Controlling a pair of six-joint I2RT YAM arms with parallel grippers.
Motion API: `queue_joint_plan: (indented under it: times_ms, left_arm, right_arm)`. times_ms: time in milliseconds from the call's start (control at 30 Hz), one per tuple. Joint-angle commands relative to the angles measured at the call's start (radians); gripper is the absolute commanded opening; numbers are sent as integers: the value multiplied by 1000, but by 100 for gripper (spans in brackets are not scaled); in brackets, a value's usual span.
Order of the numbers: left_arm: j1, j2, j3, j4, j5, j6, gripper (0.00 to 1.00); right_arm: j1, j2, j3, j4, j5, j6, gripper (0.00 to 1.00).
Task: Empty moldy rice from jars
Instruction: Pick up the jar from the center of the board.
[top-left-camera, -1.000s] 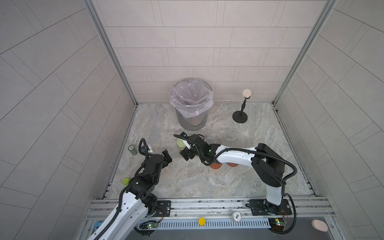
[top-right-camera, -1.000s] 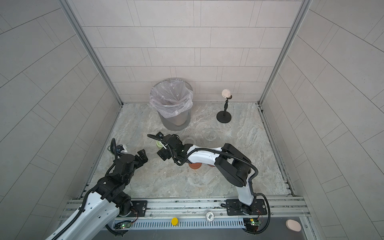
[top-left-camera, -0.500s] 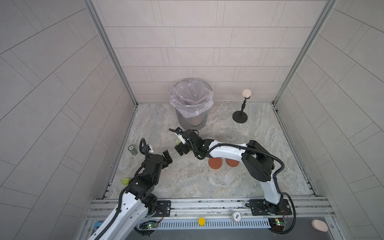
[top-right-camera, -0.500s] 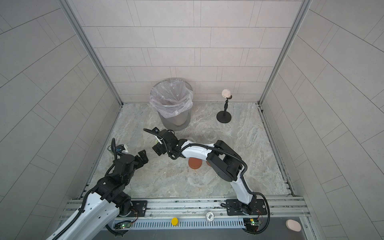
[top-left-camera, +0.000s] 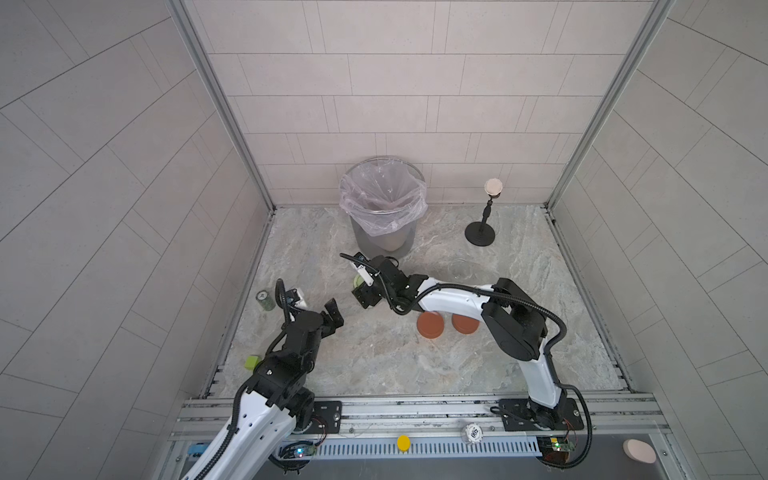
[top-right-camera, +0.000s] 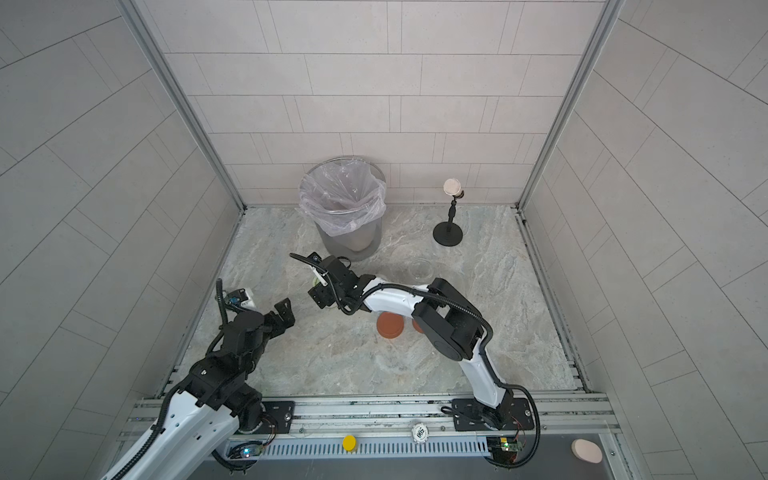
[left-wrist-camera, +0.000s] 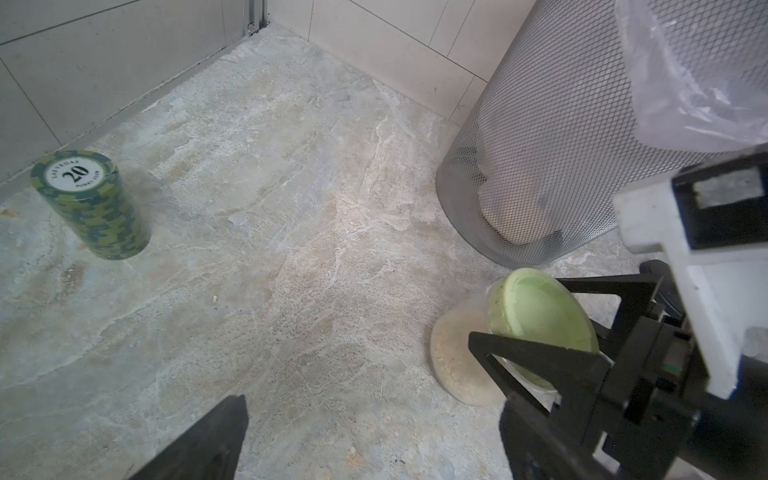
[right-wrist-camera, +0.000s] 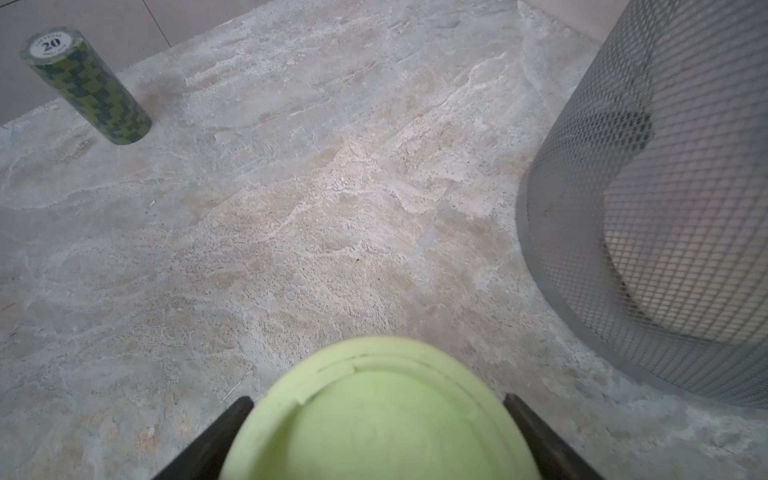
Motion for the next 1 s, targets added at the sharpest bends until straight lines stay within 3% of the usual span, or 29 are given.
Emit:
queue_joint_plan:
  times_ms: [0,133,400,567,967]
  left_arm:
    - [5,-20,-21,40,35,45,100]
    - [5,-30,-27,82,65,78,100]
    - [0,-46,-36,230,198,198,100]
    - [-27,14,-20,312,246,245,100]
    - [-220,165,45,459,236,352,100]
  right_arm:
    - [-11,3,35,-70,-84,9,60]
    - [-19,-18,98,-163,-144,5,47]
    - [-28,-96,180,-316,-165,2,43]
    - [-43,-164,208,-409,-146,22,42]
    - [-138,-386,167,-569,-140,97,41]
